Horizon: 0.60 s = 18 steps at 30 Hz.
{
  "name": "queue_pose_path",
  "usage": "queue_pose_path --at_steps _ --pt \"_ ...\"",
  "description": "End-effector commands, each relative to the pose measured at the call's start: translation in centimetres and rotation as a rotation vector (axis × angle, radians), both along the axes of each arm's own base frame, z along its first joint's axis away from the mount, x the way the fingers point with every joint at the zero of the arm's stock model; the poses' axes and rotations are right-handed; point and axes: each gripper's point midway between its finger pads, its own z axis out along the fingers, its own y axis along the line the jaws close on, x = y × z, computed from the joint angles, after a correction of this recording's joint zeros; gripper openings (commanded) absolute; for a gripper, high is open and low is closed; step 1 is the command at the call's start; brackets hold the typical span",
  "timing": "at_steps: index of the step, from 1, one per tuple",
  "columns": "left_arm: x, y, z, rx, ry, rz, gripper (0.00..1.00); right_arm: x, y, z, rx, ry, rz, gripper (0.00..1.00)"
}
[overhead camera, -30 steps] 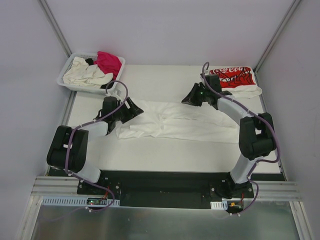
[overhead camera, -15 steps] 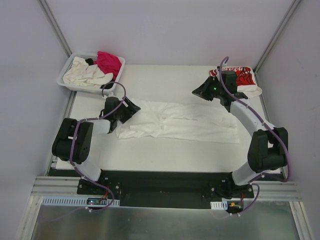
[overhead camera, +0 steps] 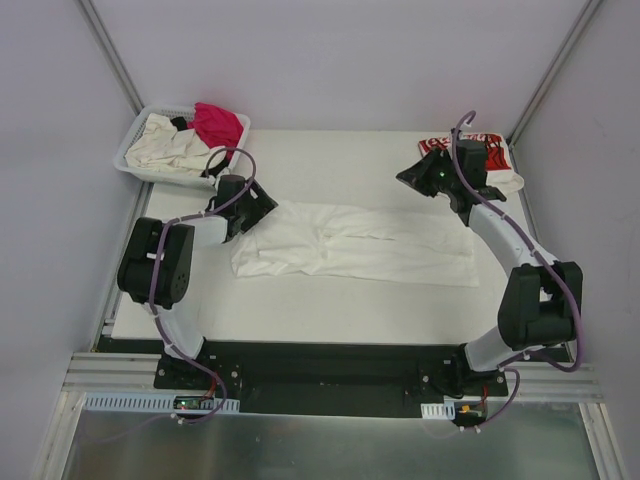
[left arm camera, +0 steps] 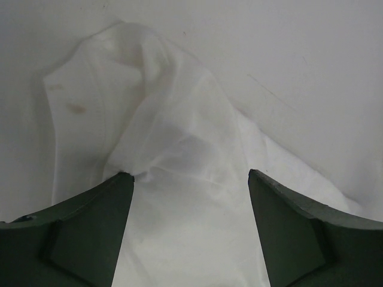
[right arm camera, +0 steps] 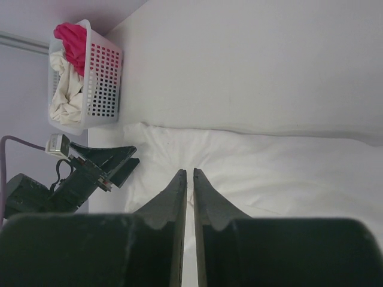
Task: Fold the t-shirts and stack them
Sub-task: Rotate the tshirt 90 degrees
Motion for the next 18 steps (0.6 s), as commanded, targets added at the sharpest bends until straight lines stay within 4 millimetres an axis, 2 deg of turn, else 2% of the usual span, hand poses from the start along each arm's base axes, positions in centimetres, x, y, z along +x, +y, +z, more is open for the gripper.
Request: queue_pose_path --at_steps 1,8,9,14,18 --pt "1.5 -0.2 -0.5 0.011 0.020 -0.006 0.76 0.1 -1.1 4.1 0.036 -0.117 -0.028 0.12" --pt "2.9 -0.2 -1.1 0.024 0.035 0.001 0.76 -0.8 -3.6 6.4 0.031 -0.189 -0.100 0.13" --pt "3.2 -0.1 -1.2 0.030 0.038 0.001 0.76 -0.8 -4.1 6.1 0.026 -0.184 -0.115 0.13" --pt "6.4 -0.1 -1.5 0.023 0.040 -0.018 0.76 -1.2 -4.7 7.1 0.027 -0.214 -0.128 0.15" --pt "9.6 0.1 -0.4 0.007 0.003 -0.031 0.76 -1.6 -4.7 7.3 0.023 -0.219 -0.109 0.15"
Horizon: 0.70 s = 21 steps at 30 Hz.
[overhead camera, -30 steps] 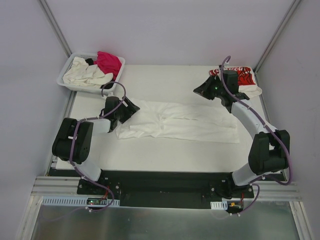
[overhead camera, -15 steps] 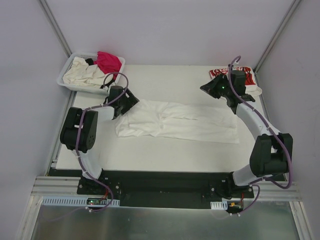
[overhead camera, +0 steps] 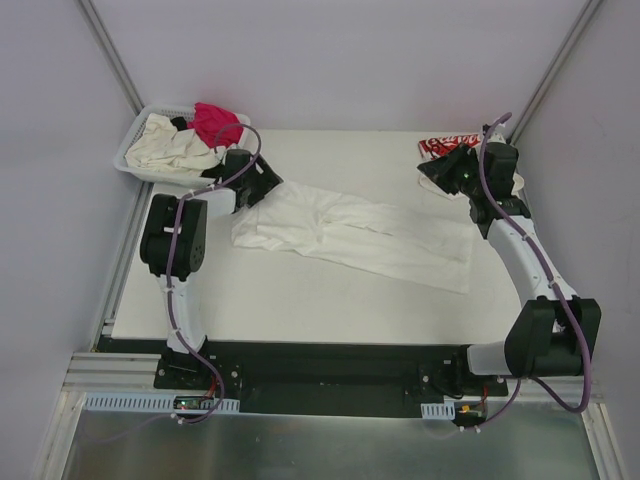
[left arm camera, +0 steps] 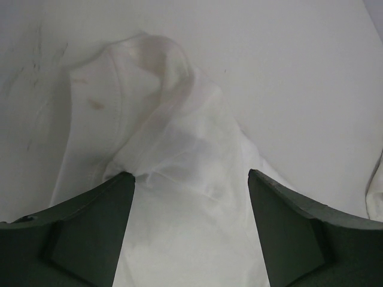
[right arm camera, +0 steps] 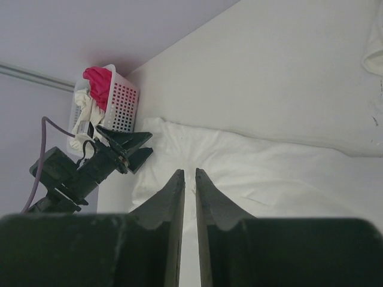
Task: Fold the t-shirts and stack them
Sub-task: Rotate the tshirt 90 degrees
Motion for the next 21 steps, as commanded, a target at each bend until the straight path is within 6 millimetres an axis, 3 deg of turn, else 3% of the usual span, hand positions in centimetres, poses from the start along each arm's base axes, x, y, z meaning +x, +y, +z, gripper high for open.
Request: queue_pose_path --at_steps 1,5,6,7,8,9,10,14,17,18,20,21 --pt "3.4 0.9 0.9 -0.006 -0.020 -0.033 0.77 -0.4 -0.2 2.2 -0.003 -0.077 0.009 0.16" --pt "6.9 1.3 2.6 -0.023 -0.071 -0.046 0.77 -1.0 0.1 1.4 -0.004 -0.052 0.033 0.16" --pt "8.3 1.2 4.2 -0.028 -0.115 -0.054 0.78 -1.1 0.3 1.3 -0.001 -0.050 0.042 0.16" --pt "8.7 1.0 3.3 -0.042 -0.103 -0.080 0.78 -1.3 0.2 1.3 0.000 -0.050 0.043 0.16" --pt "9.4 1.3 3.4 -0.047 -0.107 -0.079 0.78 -1.6 0.4 0.8 0.001 -0.037 0.049 0.17" --pt "10.6 1.2 4.8 -0.053 -0.148 -0.092 0.78 -1.8 0.5 0.7 0.004 -0.034 0.055 0.17" --pt "11.0 1.1 3.6 -0.057 -0.129 -0.106 0.78 -2.0 0.5 0.8 0.007 -0.035 0.059 0.17" --pt "12.3 0.2 4.7 -0.085 -0.168 -0.171 0.79 -2.7 0.8 0.5 0.010 -0.026 0.078 0.19" --pt "13.2 -0.5 6.6 -0.097 -0.227 -0.219 0.81 -3.0 0.9 0.2 0.004 -0.020 0.087 0.20" --pt "13.6 -0.9 8.3 -0.102 -0.272 -0.256 0.81 -3.1 1.1 0.1 0.008 -0.019 0.098 0.20" --pt "14.3 -1.4 9.1 -0.104 -0.305 -0.286 0.82 -3.4 1.3 0.0 0.013 -0.014 0.114 0.22" --pt "14.9 -1.7 11.0 -0.112 -0.356 -0.312 0.83 -3.6 1.6 0.0 0.016 -0.012 0.126 0.22"
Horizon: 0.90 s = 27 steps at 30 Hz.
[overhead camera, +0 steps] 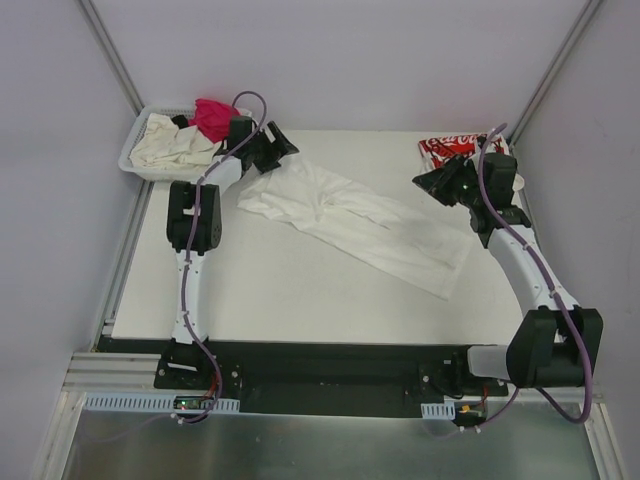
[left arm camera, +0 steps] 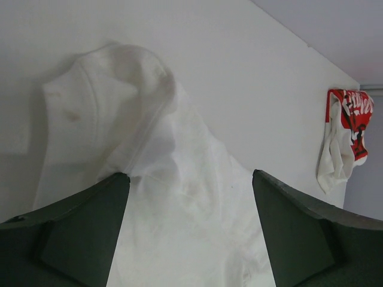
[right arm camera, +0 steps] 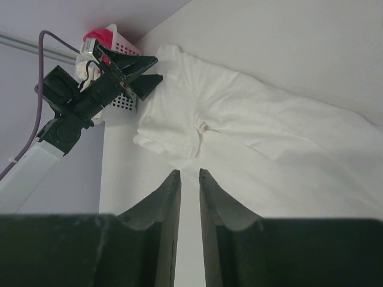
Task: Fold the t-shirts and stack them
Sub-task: Rotate the tshirt 90 degrees
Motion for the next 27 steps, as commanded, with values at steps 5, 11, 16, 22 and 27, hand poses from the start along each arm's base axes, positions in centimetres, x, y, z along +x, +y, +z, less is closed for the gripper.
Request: queue_pose_path --at_steps 5,11,16,22,27 --pt "5.1 0.1 12.1 -0.050 -0.394 -0.153 0.87 -2.6 0.3 0.8 -0.059 -0.056 0.067 0.27" --pt "0.1 -2.7 22.1 -0.158 -0.634 -0.357 0.99 -1.2 -2.0 -3.3 -0.151 0.016 -0.012 0.30" --pt "-8.4 -5.1 26.1 -0.258 -0.634 -0.453 0.99 1.0 -1.1 -5.3 -0.091 0.092 0.020 0.31" --pt "-20.4 -9.0 21.2 -0.344 -0.517 -0.392 0.99 2.5 -1.5 -3.7 -0.093 0.019 -0.006 0.33" --pt "-27.0 -11.2 13.3 -0.247 -0.320 -0.364 0.99 2.5 -2.3 -3.1 -0.100 0.000 -0.031 0.33"
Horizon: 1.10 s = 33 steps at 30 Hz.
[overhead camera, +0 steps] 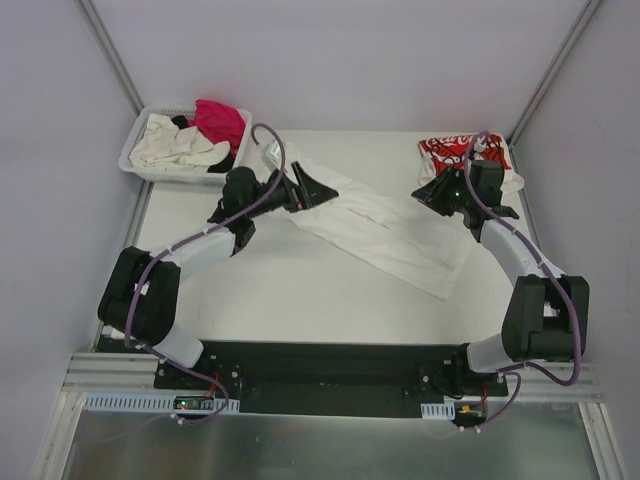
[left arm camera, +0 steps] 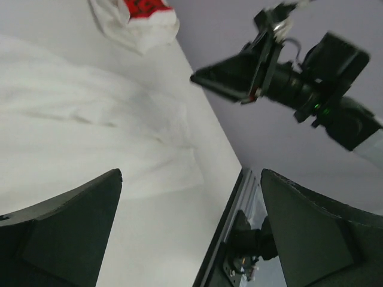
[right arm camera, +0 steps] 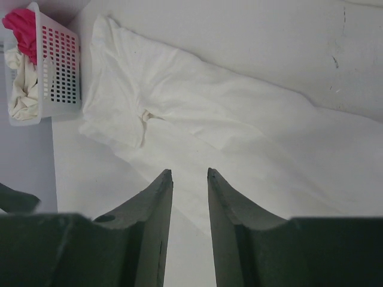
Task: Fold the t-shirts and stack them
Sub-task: Rotate the tshirt 90 degrees
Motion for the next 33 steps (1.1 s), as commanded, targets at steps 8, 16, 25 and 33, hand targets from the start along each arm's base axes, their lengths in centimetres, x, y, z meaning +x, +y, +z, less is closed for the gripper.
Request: queue_pose_path --at_steps 8,16,25,33 --pt "-6.4 -5.7 -12.1 0.135 0.272 0.056 0.99 1.7 -1.2 5.0 0.029 -0.164 -0.032 0.33" --pt "-6.0 -12.2 -14.9 0.139 0.359 -0.032 0.99 1.3 -2.8 6.2 0.024 -0.198 -0.083 0.34" --pt "-7.0 -13.4 -17.5 0.175 0.446 -0.004 0.99 0.8 -4.9 7.2 0.019 -0.221 -0.137 0.34" --pt "-9.4 -12.7 -18.7 0.207 0.507 0.035 0.99 0.2 -5.6 6.9 0.023 -0.216 -0.155 0.34"
